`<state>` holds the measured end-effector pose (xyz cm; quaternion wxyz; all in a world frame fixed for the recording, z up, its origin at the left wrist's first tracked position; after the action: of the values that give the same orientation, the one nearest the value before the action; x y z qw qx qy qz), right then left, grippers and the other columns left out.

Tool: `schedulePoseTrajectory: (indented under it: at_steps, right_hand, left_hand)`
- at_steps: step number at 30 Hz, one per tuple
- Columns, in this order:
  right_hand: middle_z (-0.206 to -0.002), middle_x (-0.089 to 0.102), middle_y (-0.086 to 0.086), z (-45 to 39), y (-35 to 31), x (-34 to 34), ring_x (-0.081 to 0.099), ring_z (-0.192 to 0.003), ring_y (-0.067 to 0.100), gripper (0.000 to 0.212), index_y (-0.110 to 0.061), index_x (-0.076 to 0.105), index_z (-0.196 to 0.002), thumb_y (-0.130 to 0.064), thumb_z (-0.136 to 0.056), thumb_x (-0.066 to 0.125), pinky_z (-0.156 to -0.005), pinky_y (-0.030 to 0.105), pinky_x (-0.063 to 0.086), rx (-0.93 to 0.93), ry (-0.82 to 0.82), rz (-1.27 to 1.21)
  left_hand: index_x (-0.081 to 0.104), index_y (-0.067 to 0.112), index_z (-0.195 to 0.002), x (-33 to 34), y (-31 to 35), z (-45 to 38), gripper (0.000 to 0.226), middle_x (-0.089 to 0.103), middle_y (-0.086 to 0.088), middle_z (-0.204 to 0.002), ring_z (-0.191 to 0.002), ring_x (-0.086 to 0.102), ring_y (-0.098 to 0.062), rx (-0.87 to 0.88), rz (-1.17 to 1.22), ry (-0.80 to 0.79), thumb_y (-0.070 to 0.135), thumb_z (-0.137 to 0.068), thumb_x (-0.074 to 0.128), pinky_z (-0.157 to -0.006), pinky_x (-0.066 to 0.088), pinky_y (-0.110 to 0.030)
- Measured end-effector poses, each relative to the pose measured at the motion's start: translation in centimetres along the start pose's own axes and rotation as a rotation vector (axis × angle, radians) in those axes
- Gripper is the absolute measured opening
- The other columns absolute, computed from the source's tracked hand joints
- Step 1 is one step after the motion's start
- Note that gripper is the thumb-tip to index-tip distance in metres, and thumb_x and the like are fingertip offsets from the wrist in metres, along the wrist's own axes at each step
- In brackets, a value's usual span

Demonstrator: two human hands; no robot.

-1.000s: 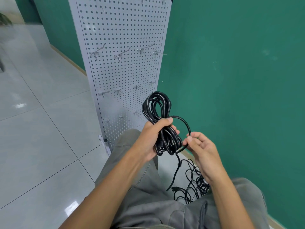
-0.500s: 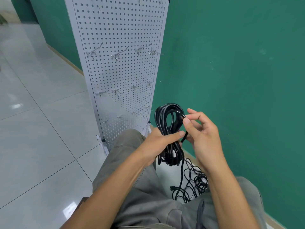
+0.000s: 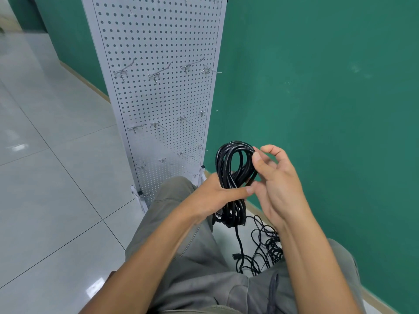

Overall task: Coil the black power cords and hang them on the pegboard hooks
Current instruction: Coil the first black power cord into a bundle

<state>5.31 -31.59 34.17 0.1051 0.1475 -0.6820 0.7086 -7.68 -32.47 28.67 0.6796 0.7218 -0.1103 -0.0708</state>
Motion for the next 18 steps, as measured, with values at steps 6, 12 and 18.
schedulePoseTrajectory:
  at_steps: [6,12,18]
  right_hand:
    - [-0.135,0.064,0.012,-0.3,1.5,-0.7,0.069,-0.116,0.026,0.046,-0.020,0.050,-0.133,-0.038,-0.094,0.067,-0.104,0.051,0.052,0.058,-0.033,0.131]
    - [-0.131,0.069,0.001,0.6,4.7,-2.1,0.063,-0.126,0.019,0.069,-0.023,0.059,-0.135,-0.070,-0.096,0.024,-0.116,0.050,0.040,0.234,-0.218,0.301]
    - [-0.116,0.076,0.000,0.6,6.9,-2.7,0.068,-0.117,0.011,0.079,-0.023,0.068,-0.125,-0.073,-0.097,0.013,-0.114,0.039,0.041,0.317,-0.299,0.574]
  left_hand:
    - [0.071,0.021,-0.080,0.2,-0.3,0.0,0.014,0.066,-0.004,-0.073,-0.076,0.065,-0.027,-0.068,0.121,0.089,0.018,-0.093,0.074,-0.076,0.053,-0.043]
    - [0.068,0.005,-0.078,-1.0,0.2,-0.2,0.022,0.060,-0.010,-0.071,-0.068,0.063,-0.028,-0.061,0.341,0.253,0.017,-0.096,0.069,-0.071,0.053,-0.039]
    - [0.065,0.009,-0.080,-3.3,1.2,-0.1,0.019,0.063,-0.009,-0.073,-0.072,0.067,-0.025,-0.041,0.556,0.538,0.017,-0.097,0.068,-0.081,0.057,-0.043]
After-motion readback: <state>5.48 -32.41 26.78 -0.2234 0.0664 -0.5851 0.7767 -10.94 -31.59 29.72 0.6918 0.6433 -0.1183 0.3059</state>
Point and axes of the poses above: each hand's wrist, its own z-axis away from the middle knuckle, its own x-axis out of the palm, y = z × x, the point moved 2 cm from there along -z, towards the middle knuckle
